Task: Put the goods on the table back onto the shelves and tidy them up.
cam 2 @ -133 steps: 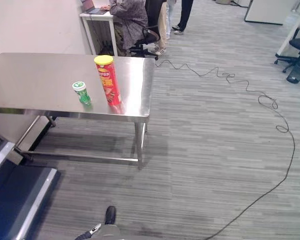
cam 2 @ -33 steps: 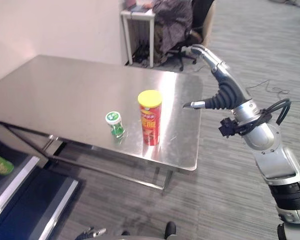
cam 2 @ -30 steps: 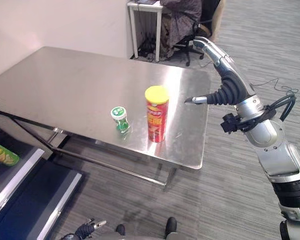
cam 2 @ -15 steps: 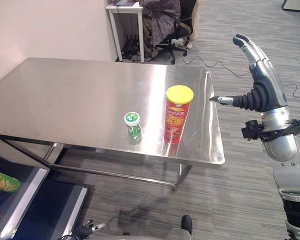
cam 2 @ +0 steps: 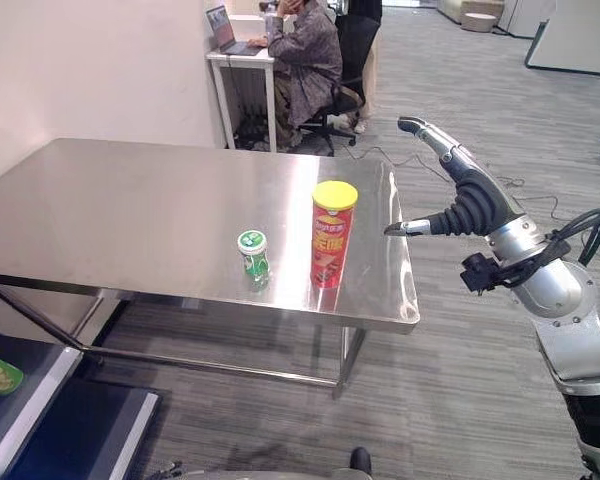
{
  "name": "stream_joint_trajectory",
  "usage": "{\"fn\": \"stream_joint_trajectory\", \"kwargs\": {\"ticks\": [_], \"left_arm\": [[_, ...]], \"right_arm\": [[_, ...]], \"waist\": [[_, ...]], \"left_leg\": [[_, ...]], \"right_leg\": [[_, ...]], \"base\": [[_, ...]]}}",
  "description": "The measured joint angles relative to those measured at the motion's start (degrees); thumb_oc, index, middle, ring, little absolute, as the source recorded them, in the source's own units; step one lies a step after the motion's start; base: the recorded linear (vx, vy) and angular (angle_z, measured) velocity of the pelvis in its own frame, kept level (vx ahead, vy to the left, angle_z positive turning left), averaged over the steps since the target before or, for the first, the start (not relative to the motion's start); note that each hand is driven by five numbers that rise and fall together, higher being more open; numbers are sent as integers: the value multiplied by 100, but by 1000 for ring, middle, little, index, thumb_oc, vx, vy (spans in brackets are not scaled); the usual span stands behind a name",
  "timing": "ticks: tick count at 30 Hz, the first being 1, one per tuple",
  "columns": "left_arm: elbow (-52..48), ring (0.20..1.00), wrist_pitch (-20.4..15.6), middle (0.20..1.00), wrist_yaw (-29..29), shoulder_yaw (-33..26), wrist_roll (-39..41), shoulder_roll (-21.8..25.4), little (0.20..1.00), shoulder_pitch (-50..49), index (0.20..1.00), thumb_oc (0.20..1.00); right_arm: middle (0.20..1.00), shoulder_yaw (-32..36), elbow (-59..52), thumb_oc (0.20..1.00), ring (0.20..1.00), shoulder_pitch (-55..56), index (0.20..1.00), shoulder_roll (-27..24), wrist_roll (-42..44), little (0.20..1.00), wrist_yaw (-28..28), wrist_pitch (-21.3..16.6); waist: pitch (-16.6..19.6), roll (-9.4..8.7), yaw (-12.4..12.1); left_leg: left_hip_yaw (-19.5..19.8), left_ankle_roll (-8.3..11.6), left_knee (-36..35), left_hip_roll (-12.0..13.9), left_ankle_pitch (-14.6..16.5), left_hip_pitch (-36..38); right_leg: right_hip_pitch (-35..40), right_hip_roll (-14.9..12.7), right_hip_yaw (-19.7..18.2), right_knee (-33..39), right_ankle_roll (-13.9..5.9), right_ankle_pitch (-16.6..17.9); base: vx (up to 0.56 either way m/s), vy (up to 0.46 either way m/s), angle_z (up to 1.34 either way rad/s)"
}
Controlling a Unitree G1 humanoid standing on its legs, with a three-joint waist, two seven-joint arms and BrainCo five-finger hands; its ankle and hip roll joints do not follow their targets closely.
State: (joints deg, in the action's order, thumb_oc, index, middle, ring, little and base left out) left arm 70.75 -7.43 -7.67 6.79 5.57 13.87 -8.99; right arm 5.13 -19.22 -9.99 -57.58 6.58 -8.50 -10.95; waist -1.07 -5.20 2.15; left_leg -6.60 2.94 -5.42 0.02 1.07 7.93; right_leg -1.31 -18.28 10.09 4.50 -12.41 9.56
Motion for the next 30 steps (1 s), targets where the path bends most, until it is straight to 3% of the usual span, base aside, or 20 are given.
{"fn": "stream_joint_trajectory", "kwargs": {"ticks": [9, 14, 21, 30], "left_arm": [[12, 1000, -1, 1000, -6, 0, 2, 27, 1000, 17, 1000, 1000], [-97, 1000, 4, 1000, -21, 215, -4, 80, 1000, 60, 1000, 1000], [-99, 1000, 11, 1000, -3, 232, -1, 92, 1000, 63, 1000, 1000], [-104, 1000, 10, 1000, -15, 224, 2, 108, 1000, 59, 1000, 1000]], "right_arm": [[1000, -152, -29, 1000, 1000, -46, 1000, -16, 111, 1000, -80, 19], [1000, -1034, 587, 1000, 1000, -693, 1000, -42, -114, 1000, -96, 180], [1000, -1459, 1039, 1000, 1000, -1075, 1000, -37, -327, 1000, -72, 337], [1000, -1536, 1044, 1000, 1000, -1068, 1000, -37, -330, 1000, -120, 413]], "waist": [[75, -66, -112], [95, -80, -184], [88, -107, -282], [86, -144, -274]], "left_leg": [[77, -21, 1, -18, -19, -74], [132, -19, 0, -16, -23, -97], [153, -19, 0, -15, -22, -127], [263, -16, 2, -3, -26, -192]], "right_leg": [[10, -15, 57, 53, -3, 116], [31, -24, 158, 53, 2, 132], [23, -23, 178, 53, 11, 121], [18, -24, 297, 53, 13, 120]], "base": [[2, -5, 3], [13, 0, 6], [2, 0, 0], [18, -7, 7]]}}
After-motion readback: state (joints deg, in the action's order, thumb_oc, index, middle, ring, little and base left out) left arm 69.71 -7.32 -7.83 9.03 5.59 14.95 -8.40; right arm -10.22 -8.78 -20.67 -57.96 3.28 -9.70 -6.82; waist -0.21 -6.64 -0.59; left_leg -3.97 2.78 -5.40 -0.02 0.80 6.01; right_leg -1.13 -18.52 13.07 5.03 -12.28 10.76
